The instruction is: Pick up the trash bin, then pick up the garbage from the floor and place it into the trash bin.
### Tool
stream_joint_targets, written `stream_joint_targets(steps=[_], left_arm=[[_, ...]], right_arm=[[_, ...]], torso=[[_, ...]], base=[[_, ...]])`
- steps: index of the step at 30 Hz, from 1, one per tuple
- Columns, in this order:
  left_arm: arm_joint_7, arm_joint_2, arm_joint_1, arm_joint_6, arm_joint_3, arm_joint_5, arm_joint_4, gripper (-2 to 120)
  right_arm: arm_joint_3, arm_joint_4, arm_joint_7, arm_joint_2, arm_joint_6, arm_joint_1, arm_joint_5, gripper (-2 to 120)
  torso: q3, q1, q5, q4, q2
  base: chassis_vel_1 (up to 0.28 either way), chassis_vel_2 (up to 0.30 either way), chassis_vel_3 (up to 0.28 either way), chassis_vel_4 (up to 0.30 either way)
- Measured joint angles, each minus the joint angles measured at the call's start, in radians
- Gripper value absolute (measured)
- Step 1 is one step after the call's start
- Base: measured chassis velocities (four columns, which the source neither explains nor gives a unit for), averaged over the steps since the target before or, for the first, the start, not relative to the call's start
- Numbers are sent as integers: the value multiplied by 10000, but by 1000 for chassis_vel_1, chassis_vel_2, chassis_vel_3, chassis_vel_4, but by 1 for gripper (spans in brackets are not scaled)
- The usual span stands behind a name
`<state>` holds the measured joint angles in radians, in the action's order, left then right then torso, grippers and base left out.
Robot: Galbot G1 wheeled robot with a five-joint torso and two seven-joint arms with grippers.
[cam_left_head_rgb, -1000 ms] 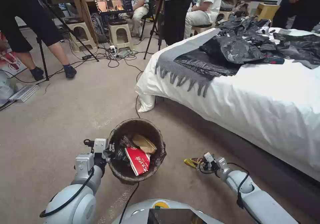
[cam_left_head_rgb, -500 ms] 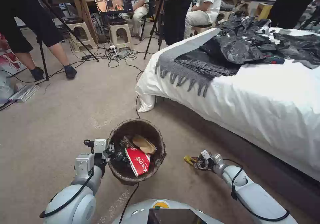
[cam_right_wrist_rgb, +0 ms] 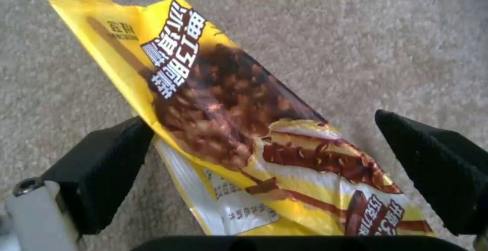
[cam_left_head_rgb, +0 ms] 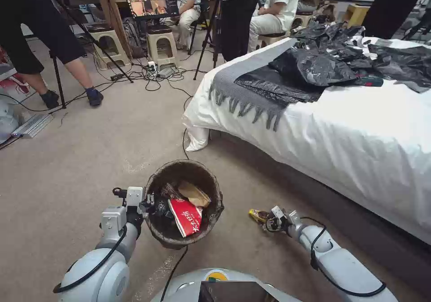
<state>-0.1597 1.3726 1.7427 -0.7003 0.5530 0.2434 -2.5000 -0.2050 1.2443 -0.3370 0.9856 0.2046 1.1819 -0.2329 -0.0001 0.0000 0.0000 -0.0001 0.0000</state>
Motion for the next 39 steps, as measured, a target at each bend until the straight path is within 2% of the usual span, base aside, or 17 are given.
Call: stream_joint_targets(steps=[14,17,18,20,22,28,29,32,33,35,36,39], left_arm=[[1,-4,-21,11,4,8,0,2],[1,-13,-31,14,7,16,0,2],[1,-13,-31,14,7,16,0,2],[0,-17,-34,16,8,19,0,2],[-1,-17,-35,16,8,20,0,2],[-4,-28,-45,21,11,22,0,2],[-4,-28,-45,21,11,22,0,2],[-5,-29,-62,27,1,24,0,2],[-5,-29,-62,27,1,24,0,2],[-8,-29,-65,31,1,24,0,2],[-8,-29,-65,31,1,24,0,2],[-10,-31,-69,34,2,24,0,2]], right_arm=[[-26,-91,-63,73,-5,-54,2,100],[-47,-90,-131,102,-5,-19,14,89],[-47,-90,-131,102,-5,-19,14,89],[-62,-93,-205,136,-6,5,47,76],[-64,-92,-219,144,-8,15,56,73],[-76,3,-236,181,-38,127,103,48],[-76,3,-236,181,-38,127,103,48],[-101,60,-230,177,-42,185,129,32],[-101,60,-230,177,-42,185,129,32],[-126,79,-224,178,-56,204,148,21],[-126,79,-224,178,-56,204,148,21],[-173,198,-191,177,-83,280,196,7]], torso=[[0,0,0,1,0],[0,0,0,1,0],[0,0,0,1,0],[0,0,0,1,0],[0,0,0,1,0],[0,-1,0,1,0],[0,-1,0,1,0],[1,-1,0,1,0],[1,-1,0,1,0],[1,-1,0,1,0],[1,-1,0,1,0],[1,0,0,1,0]], base=[[0,0,0,0],[0,0,0,0],[0,0,0,0],[0,0,0,0],[0,0,0,0],[0,0,0,0],[0,0,0,0],[0,0,0,0],[0,0,0,0],[0,0,0,0],[0,0,0,0],[0,0,0,0]])
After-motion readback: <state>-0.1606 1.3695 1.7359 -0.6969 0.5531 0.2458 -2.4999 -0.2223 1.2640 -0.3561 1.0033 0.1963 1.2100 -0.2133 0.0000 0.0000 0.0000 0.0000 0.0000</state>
